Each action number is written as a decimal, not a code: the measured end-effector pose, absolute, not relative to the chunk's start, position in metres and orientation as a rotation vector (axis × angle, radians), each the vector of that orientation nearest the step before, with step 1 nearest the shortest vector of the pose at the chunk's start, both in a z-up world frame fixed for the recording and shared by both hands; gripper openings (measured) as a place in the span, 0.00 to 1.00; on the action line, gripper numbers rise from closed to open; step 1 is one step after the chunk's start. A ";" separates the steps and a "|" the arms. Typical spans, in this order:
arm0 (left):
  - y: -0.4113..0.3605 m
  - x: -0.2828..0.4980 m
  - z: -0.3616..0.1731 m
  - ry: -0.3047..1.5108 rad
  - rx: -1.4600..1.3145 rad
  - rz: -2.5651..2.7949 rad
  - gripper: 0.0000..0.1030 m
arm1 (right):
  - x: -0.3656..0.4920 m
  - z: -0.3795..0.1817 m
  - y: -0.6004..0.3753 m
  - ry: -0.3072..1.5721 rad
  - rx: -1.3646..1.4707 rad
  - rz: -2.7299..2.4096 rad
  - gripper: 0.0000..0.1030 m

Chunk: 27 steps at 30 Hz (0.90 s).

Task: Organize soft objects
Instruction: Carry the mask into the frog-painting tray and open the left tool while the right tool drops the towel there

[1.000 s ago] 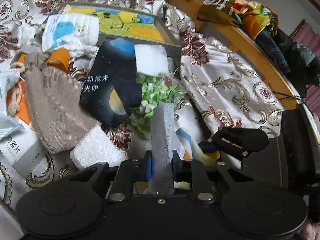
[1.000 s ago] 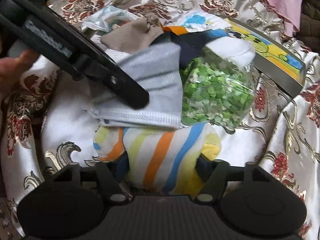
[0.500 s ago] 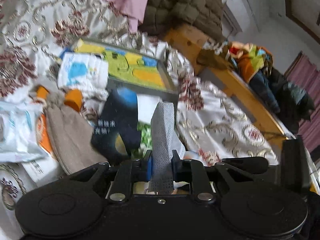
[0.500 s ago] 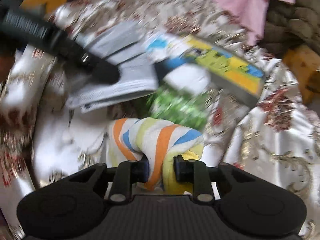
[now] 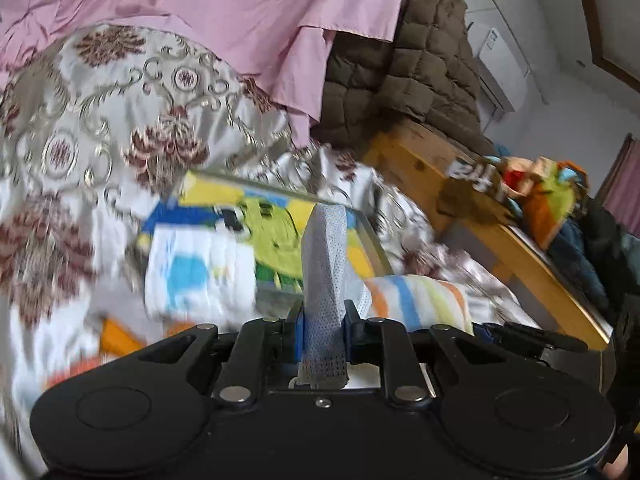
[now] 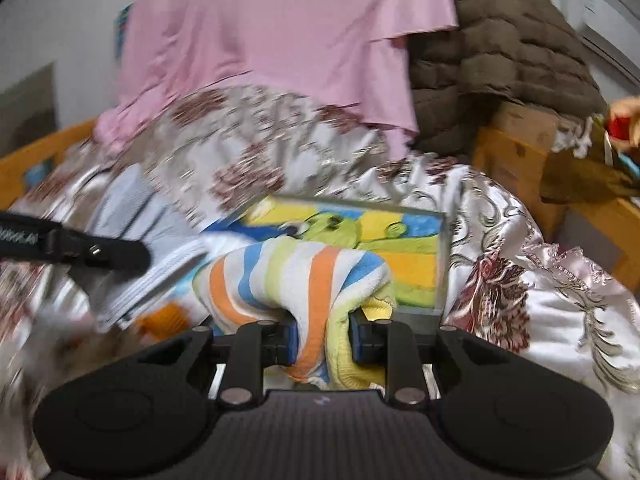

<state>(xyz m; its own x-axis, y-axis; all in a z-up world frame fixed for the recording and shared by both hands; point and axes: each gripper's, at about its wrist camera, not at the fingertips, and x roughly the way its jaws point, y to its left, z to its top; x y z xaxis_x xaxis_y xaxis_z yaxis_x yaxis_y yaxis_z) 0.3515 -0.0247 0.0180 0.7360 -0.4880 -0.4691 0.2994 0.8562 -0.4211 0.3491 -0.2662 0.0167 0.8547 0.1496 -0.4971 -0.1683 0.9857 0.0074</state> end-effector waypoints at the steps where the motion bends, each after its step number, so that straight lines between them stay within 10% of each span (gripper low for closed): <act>1: -0.027 0.366 0.017 0.603 -0.332 -0.434 0.19 | 0.359 0.015 -0.269 0.512 -0.021 0.157 0.26; 27: -0.113 0.551 -0.057 0.803 -0.204 -0.306 0.20 | 0.492 -0.059 -0.315 0.639 0.217 0.039 0.28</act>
<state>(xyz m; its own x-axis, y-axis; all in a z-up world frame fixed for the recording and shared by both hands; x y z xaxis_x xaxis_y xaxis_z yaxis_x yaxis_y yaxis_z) 0.5511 -0.1128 -0.0569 0.6544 -0.3446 -0.6731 0.1909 0.9366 -0.2939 0.4925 -0.3154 -0.0588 0.8030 0.1028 -0.5870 0.0304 0.9766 0.2127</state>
